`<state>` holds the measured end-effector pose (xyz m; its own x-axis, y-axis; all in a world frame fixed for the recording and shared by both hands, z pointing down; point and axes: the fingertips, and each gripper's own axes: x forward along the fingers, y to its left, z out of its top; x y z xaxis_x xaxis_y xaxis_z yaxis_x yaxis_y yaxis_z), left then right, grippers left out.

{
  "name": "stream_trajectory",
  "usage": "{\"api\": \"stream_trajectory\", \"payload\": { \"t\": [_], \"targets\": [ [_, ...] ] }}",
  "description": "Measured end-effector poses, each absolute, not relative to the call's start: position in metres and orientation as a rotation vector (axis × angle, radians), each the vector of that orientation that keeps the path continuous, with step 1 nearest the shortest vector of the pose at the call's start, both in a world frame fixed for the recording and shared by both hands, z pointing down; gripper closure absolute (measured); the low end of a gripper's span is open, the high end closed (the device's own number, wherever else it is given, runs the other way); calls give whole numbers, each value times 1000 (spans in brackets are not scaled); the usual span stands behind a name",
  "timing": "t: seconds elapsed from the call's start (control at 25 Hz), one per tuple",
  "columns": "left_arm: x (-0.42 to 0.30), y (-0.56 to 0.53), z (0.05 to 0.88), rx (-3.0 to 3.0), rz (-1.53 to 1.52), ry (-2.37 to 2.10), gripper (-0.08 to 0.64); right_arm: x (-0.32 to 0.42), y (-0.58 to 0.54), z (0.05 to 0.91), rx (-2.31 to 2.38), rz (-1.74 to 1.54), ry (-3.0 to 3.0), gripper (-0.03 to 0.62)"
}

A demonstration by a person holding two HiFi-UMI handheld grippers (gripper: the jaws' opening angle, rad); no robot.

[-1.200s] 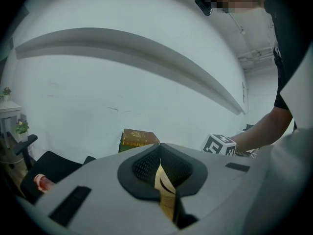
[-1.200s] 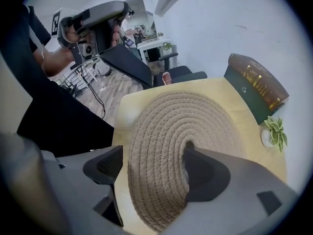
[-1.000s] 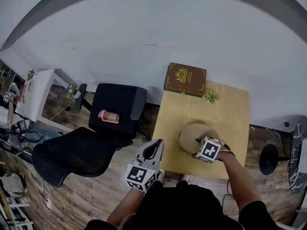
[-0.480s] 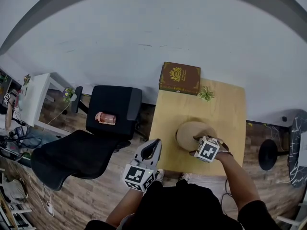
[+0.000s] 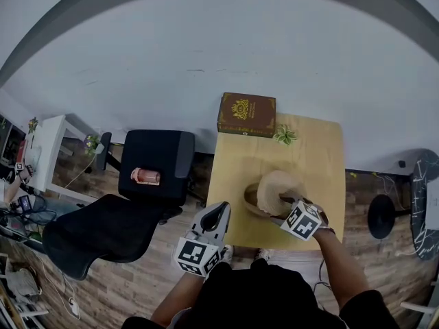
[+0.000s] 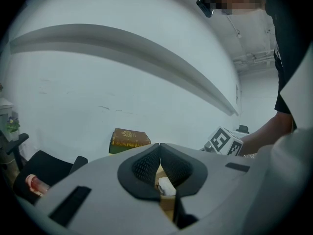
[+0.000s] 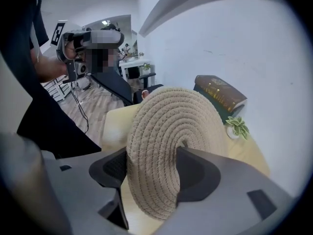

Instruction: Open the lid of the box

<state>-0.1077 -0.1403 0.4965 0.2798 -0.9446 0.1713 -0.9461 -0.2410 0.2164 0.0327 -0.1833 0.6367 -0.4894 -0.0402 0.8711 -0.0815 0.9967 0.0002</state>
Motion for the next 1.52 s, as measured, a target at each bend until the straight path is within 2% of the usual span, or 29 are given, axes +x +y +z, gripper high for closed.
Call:
{"api": "stream_trajectory", "payload": {
  "t": [0.76, 1.24, 1.52],
  "targets": [
    [-43, -161, 496, 2427, 27, -1526, 540, 136, -195, 623, 357, 124, -2032, 285],
    [-6, -172, 508, 2461, 59, -1424, 540, 212, -175, 668, 365, 203, -1882, 285],
    [-9, -178, 507, 2451, 88, -1438, 540, 220, -175, 701, 312, 198, -1823, 290]
  ]
}}
